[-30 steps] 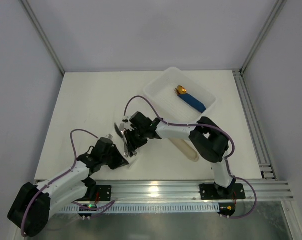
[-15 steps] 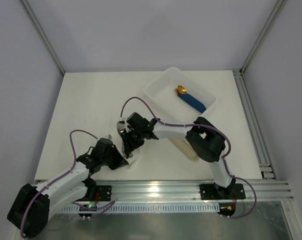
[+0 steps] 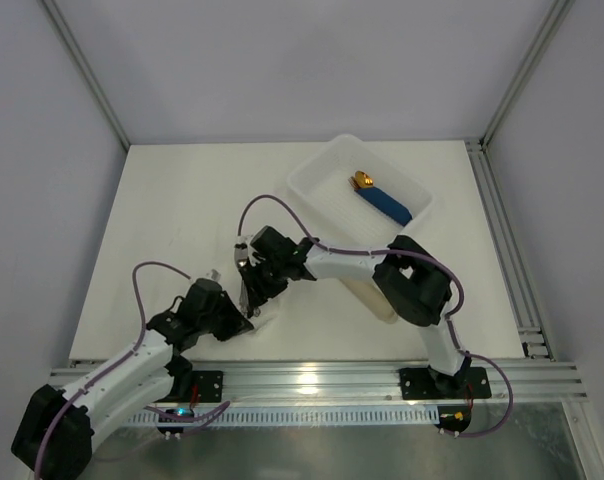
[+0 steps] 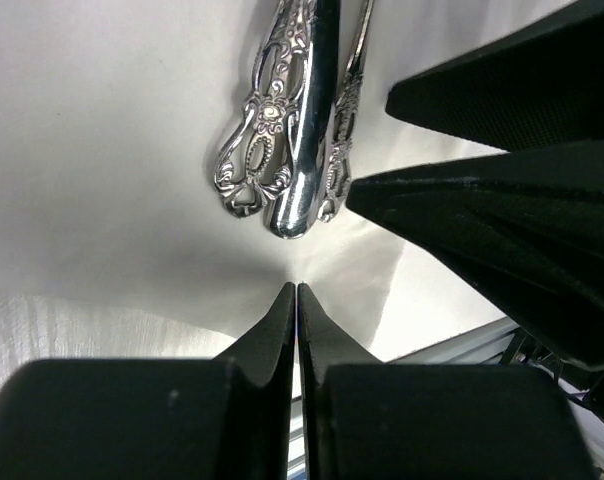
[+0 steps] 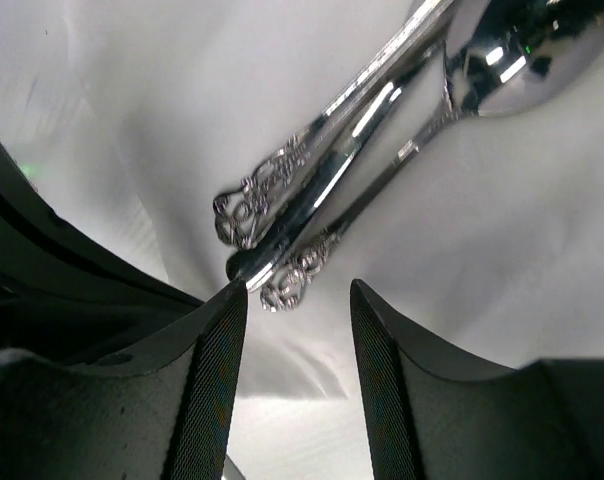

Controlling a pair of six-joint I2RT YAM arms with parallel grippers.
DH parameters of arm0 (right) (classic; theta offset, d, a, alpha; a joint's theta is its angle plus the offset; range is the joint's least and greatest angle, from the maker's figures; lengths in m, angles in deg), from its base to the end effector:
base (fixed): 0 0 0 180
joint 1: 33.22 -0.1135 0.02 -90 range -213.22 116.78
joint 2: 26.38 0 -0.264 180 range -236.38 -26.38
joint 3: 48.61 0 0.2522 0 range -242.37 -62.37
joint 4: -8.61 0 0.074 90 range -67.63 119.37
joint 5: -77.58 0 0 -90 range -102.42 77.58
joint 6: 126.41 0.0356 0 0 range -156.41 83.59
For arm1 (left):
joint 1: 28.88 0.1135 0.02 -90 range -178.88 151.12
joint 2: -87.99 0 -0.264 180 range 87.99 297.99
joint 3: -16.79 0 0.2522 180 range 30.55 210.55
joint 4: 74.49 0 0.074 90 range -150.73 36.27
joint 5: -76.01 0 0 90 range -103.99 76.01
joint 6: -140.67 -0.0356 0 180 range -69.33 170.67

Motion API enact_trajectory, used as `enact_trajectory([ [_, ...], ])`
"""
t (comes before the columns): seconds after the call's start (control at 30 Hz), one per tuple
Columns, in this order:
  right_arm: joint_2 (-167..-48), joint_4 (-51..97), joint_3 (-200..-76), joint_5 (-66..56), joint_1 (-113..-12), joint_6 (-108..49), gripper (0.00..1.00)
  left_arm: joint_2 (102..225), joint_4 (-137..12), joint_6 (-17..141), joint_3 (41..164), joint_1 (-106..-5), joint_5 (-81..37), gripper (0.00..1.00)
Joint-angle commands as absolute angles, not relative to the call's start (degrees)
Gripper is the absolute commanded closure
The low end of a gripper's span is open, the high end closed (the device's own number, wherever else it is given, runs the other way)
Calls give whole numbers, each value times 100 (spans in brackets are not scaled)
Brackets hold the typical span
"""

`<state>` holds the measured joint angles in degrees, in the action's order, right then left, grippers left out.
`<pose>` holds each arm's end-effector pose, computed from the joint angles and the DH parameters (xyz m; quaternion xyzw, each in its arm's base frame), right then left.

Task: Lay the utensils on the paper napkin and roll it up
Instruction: Adjust the utensils on the napkin.

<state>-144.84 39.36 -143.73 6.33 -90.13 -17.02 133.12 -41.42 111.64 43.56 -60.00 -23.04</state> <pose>0.2309 0.3753 0.1584 -0.3494 0.8726 0.3097 0.1435 0.1180 -0.0778 0.1358 -0.2172 0.9159 -0.2887 0.1749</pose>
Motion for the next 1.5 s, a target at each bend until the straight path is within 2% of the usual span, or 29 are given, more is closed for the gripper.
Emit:
enact_trajectory([
  [0.0, -13696, 4091, -14105, 183, -9026, -2129, 50, 12747, -3605, 11096, 4662, -6026, -1970, 98],
  [0.1, -13292, 4057, -13710, 112, -8982, -2148, 48, 12263, -3306, 11070, 5004, -6035, -1533, 88],
  [0.27, -12572, 3855, -13093, 24, -8912, -1989, 48, 12260, -2269, 11105, 5690, -6035, -267, 84],
  [0.3, -12483, 3837, -12910, 24, -8912, -1972, 48, 12401, -2154, 11122, 5796, -6035, -12, 86],
  [0.4, -12298, 3731, -12584, 164, -8912, -1884, 48, 13198, -2004, 11122, 6148, -6035, 366, 100],
  [0.5, -12201, 3538, -12268, 253, -8912, -1761, 49, 14086, -1977, 11184, 6403, -6035, 561, 100],
  [0.73, -12166, 3125, -11862, 516, -8912, -1506, 49, 14986, -2663, 11202, 6342, -6035, 412, 100],
  [1.27, -12692, 2466, -11959, 1315, -9018, -1031, 49, 15689, -3471, 11096, 6175, -6035, -89, 100],
  [1.47, -13027, 2088, -12055, 1562, -9123, -838, 52, 15795, -3744, 11087, 6087, -6035, -352, 100],
])
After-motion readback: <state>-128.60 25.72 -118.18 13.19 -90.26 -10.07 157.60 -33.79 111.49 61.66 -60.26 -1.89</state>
